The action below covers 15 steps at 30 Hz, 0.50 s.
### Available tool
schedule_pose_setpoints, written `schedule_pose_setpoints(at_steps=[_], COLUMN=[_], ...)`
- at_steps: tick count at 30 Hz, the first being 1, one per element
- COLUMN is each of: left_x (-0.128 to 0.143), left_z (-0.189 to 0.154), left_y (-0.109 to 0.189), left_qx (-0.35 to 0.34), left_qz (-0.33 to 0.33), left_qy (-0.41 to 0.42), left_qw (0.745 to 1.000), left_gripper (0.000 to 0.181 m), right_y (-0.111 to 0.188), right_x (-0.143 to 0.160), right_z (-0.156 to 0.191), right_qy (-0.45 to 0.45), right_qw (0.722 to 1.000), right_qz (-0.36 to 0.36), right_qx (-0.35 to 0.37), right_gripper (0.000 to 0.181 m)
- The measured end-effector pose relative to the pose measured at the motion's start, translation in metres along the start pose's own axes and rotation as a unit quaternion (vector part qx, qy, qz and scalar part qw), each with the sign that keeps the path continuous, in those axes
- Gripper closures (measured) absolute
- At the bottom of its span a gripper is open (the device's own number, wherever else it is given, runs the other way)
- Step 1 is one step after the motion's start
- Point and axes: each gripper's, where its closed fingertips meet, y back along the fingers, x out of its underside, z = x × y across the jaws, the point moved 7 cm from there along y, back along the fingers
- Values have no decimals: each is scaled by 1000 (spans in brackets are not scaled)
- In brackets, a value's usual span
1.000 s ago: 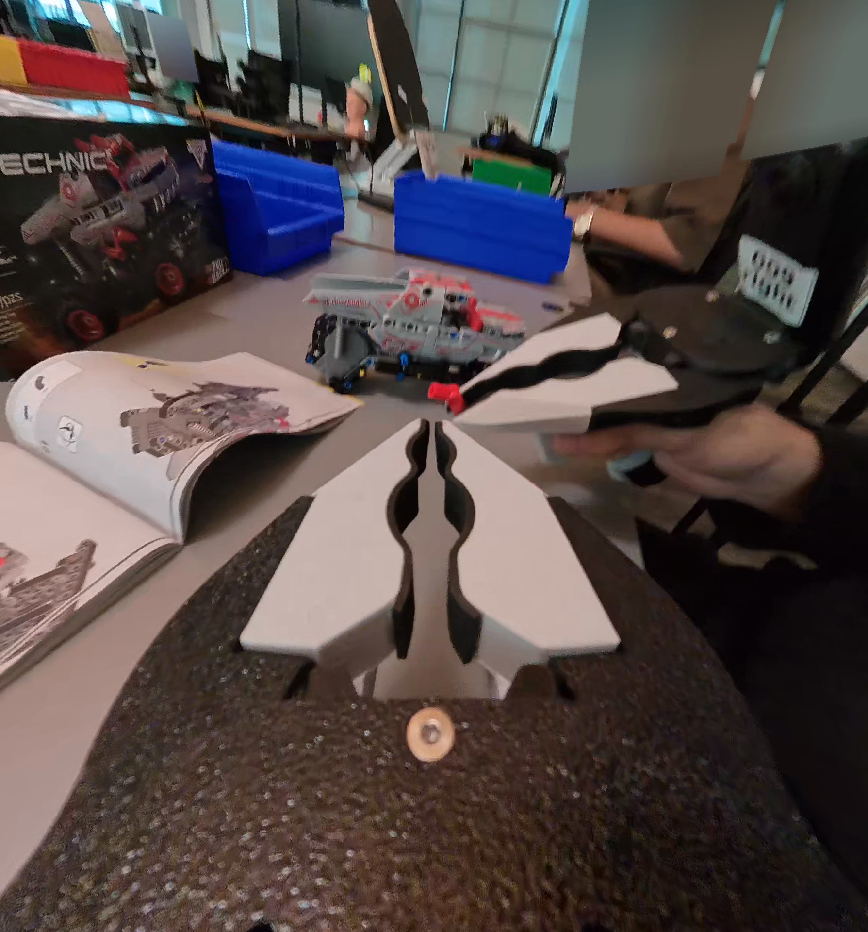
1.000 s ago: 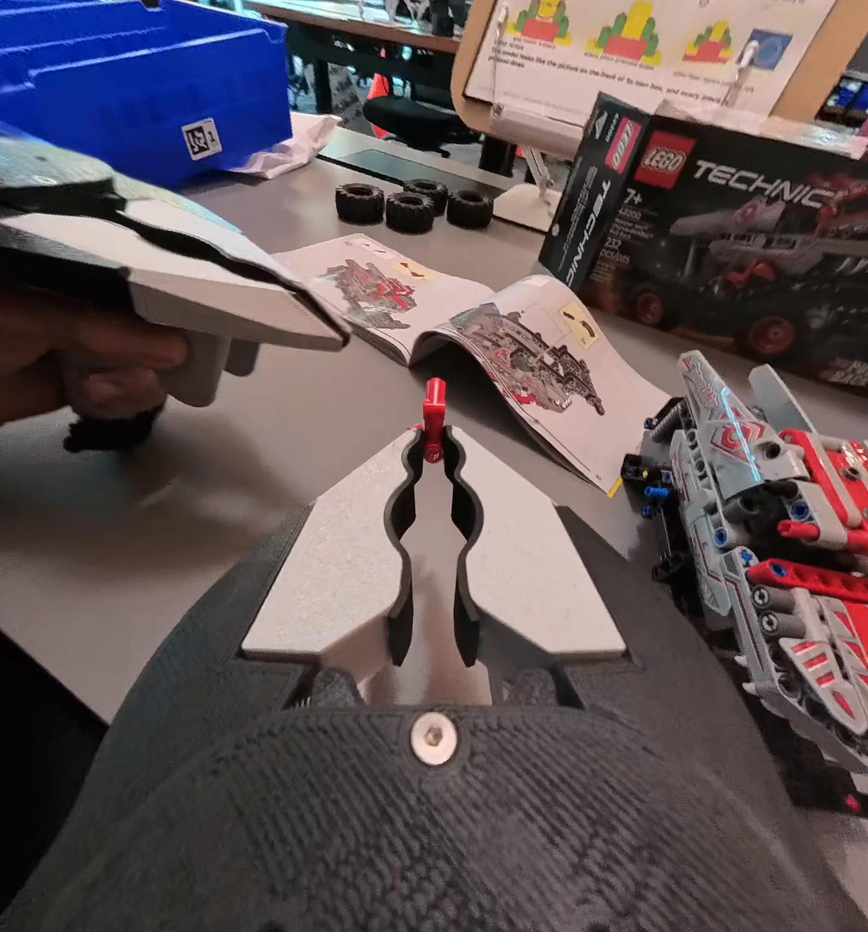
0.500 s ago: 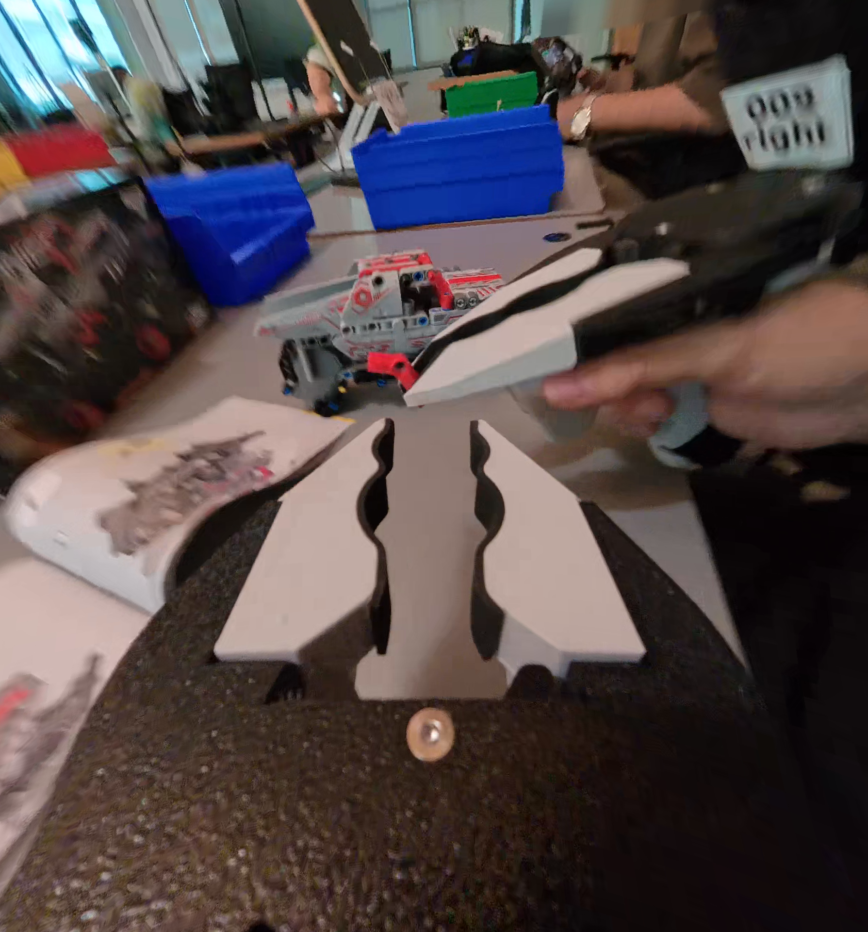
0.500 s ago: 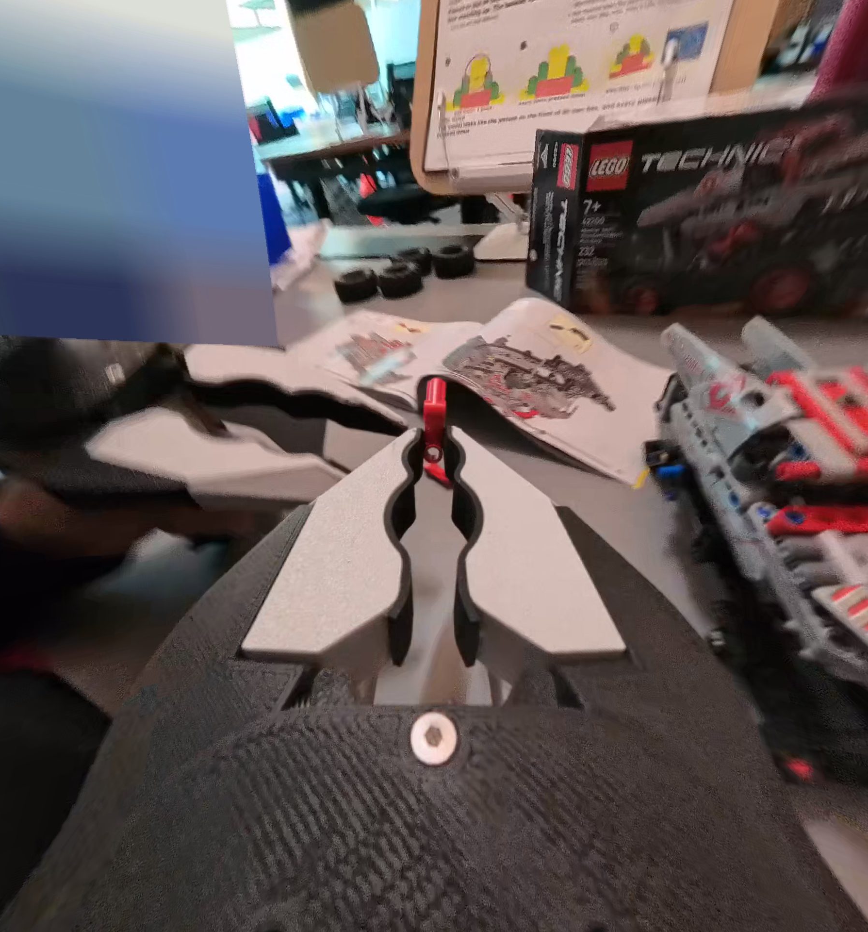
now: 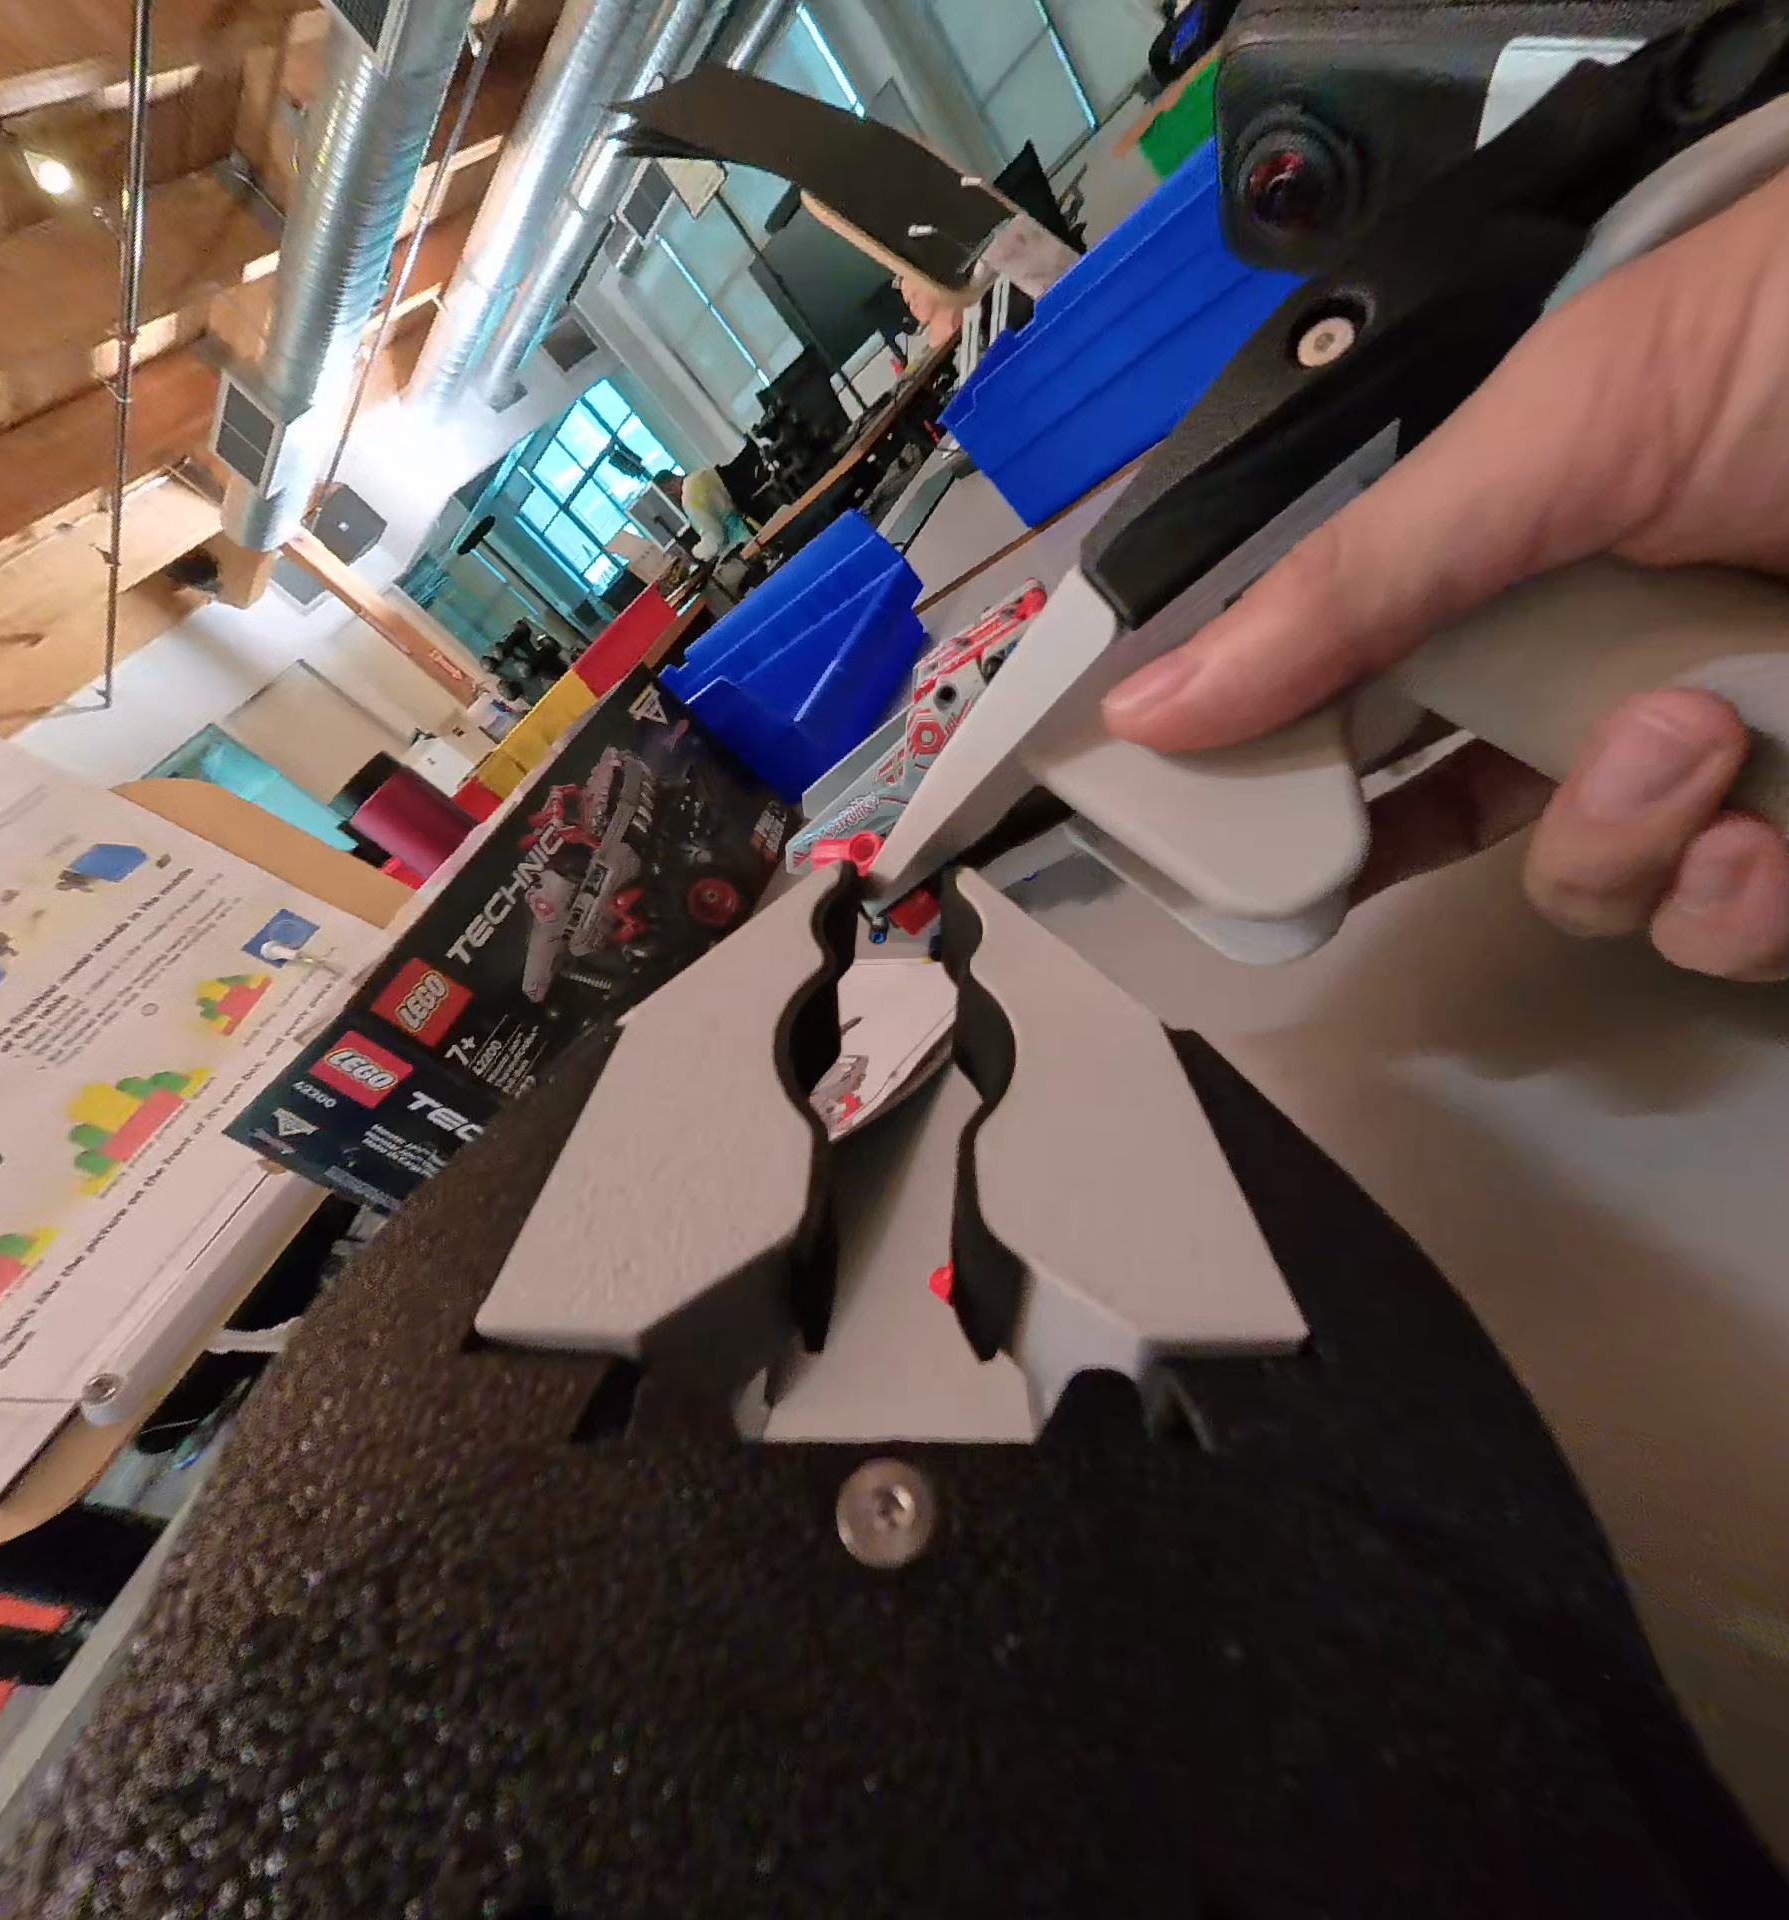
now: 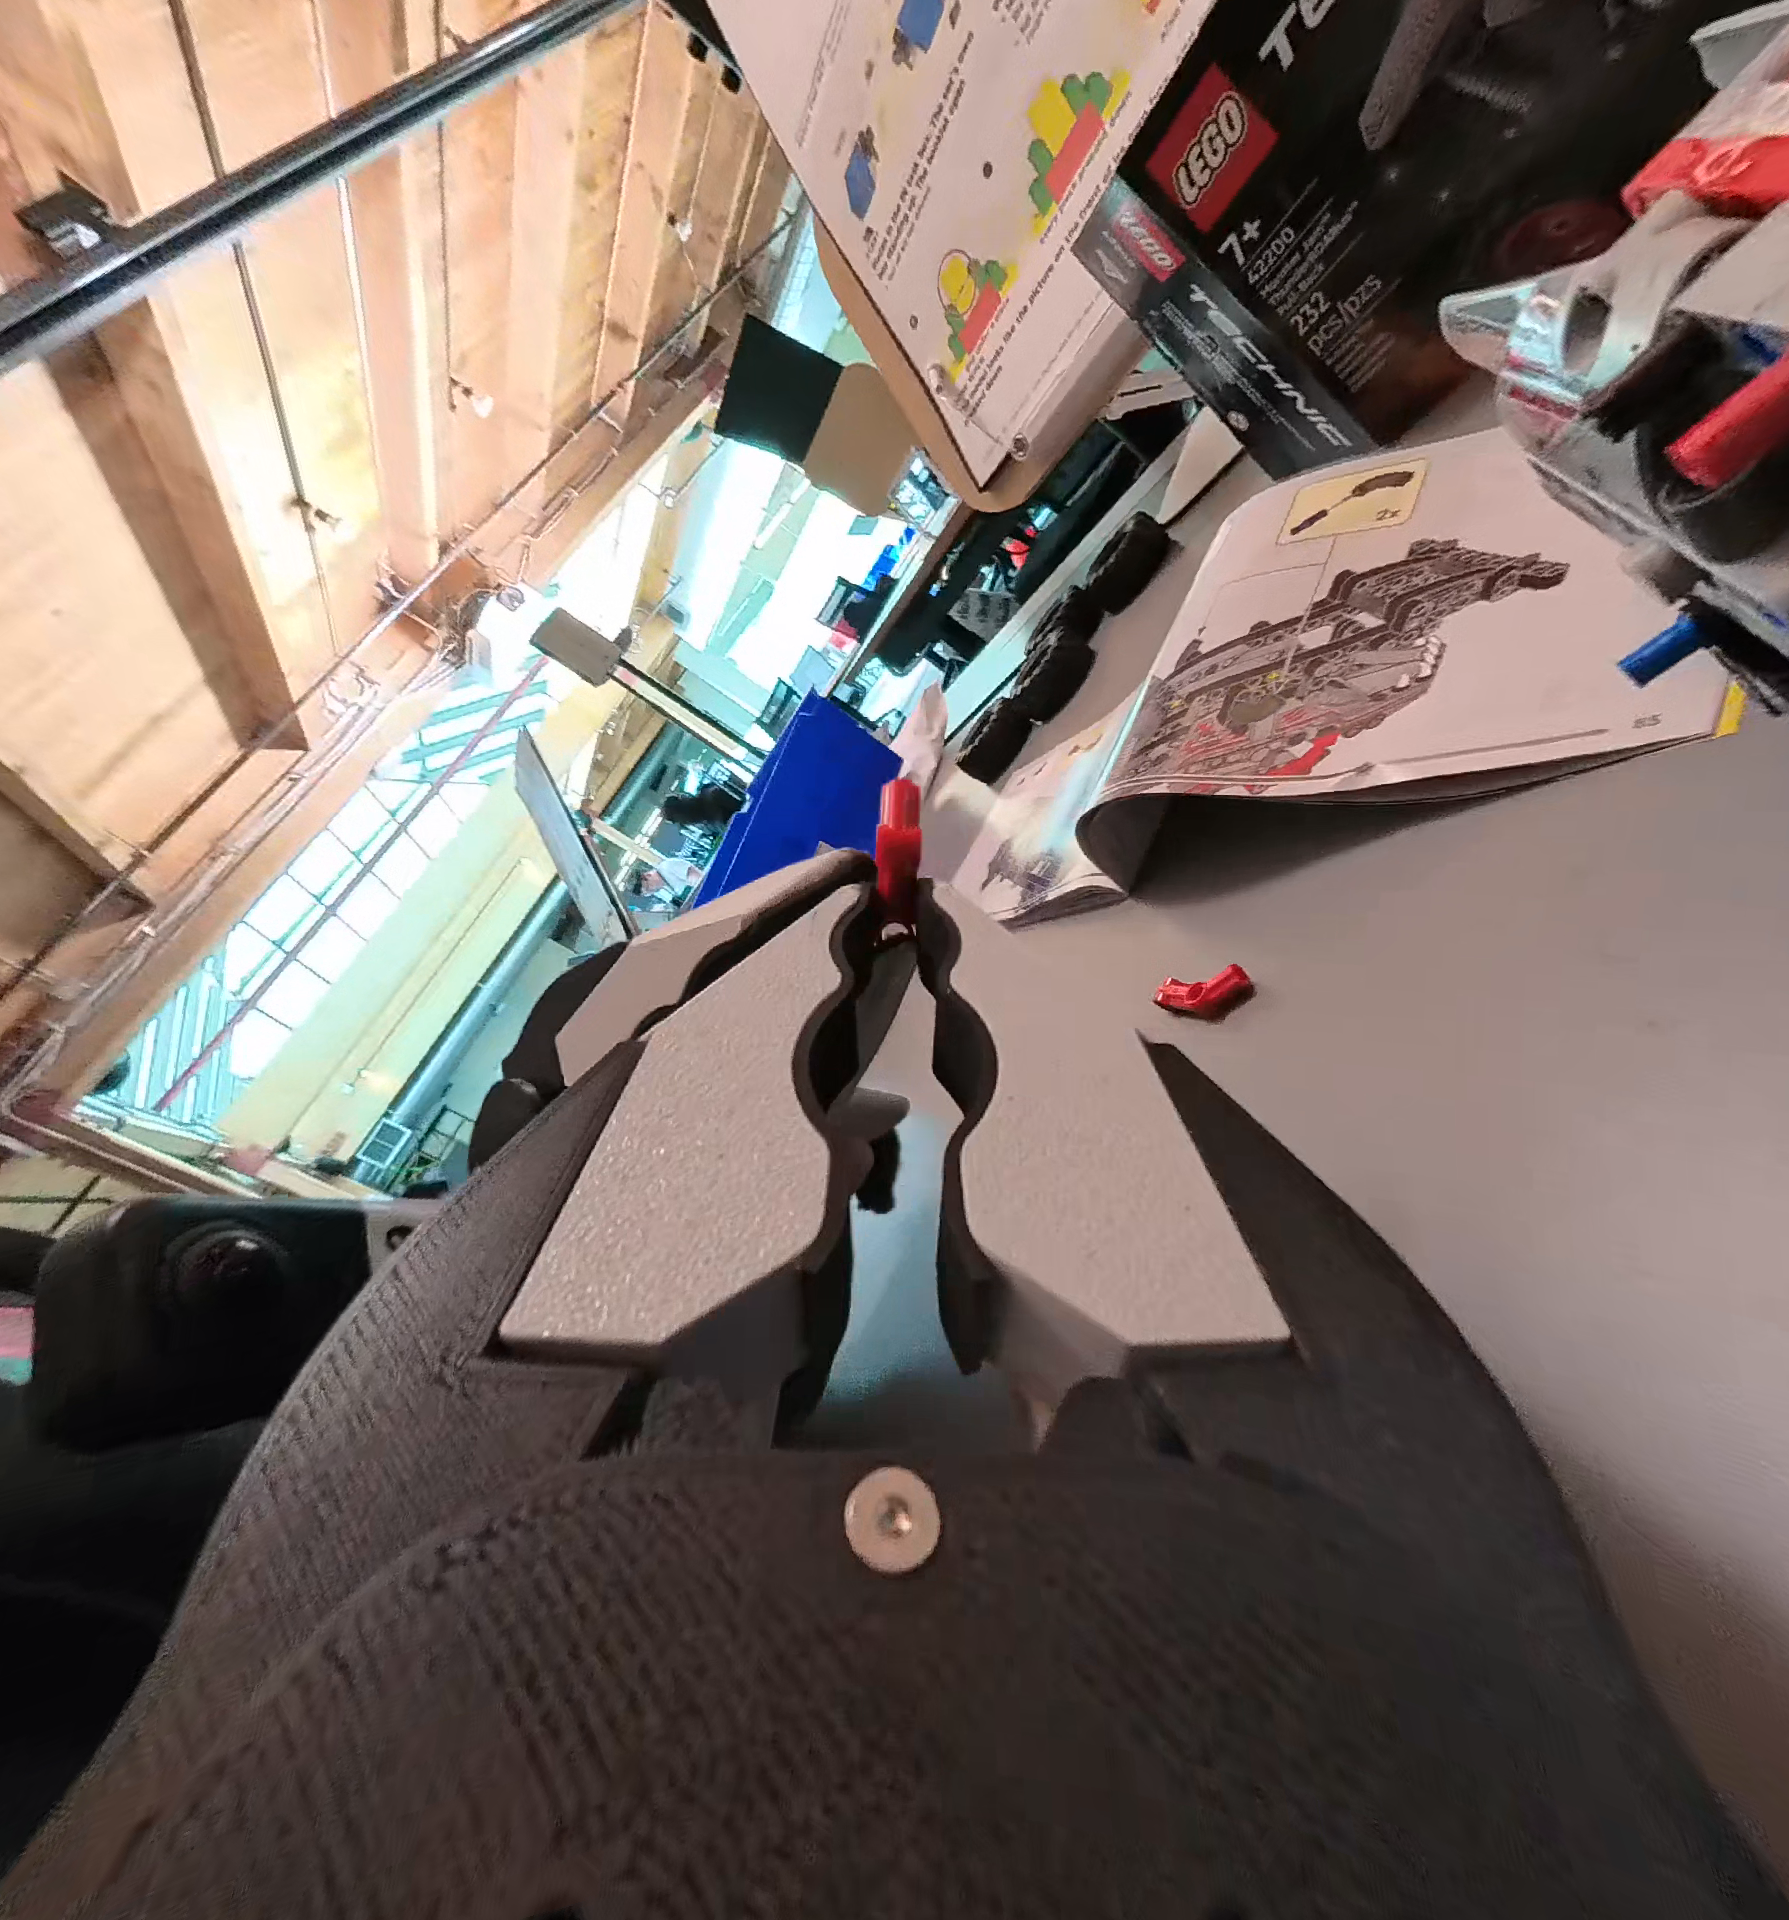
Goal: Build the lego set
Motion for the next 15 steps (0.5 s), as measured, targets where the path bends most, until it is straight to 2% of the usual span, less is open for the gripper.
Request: schedule_pose_setpoints(at_steps=[2, 5, 11, 12, 14, 15], left_x=[1, 2, 6, 7, 14, 18], left_z=[2, 5, 9, 10, 8, 6], left_y=[1, 4, 7, 8, 6, 6], left_qx=[21, 72, 173, 183, 203, 216], left_qz=[-8, -35, -64, -69, -53, -40], left_qy=[20, 101, 272, 291, 305, 300], left_qw=[1000, 992, 944, 936, 929, 928], left_gripper=[169, 170, 175, 176, 178, 178], right_y=[1, 5, 10, 10, 10, 10], right_x=[1, 2, 3, 3, 6, 8], right_z=[1, 3, 3, 5, 4, 0], right_qy=[18, 36, 82, 88, 101, 100], right_qw=[1000, 999, 996, 996, 994, 994], right_qz=[-2, 2, 17, 17, 28, 42], right_qx=[3, -8, -6, -15, -32, -18], right_gripper=[176, 175, 161, 161, 174, 172])
